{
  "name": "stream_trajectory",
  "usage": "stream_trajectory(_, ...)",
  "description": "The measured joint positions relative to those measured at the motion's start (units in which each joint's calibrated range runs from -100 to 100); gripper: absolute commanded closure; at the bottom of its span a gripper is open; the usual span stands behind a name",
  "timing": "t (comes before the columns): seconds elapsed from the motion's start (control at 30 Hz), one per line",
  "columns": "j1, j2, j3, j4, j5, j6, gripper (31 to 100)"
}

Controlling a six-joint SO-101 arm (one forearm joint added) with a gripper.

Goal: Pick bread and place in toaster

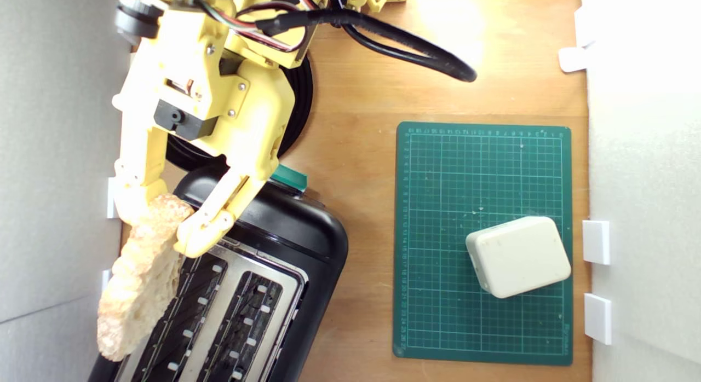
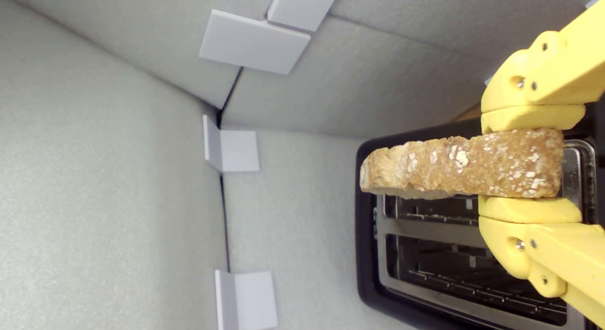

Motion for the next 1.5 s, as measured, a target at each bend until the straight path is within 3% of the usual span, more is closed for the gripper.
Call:
stream_trajectory(0.2, 0.1, 1.9, 0.0, -1.7, 0.0, 0.0, 70.1)
stream_trajectory(1.5, -0.1, 15.2, -0.2, -1.7, -1.4, 0.0, 69.5)
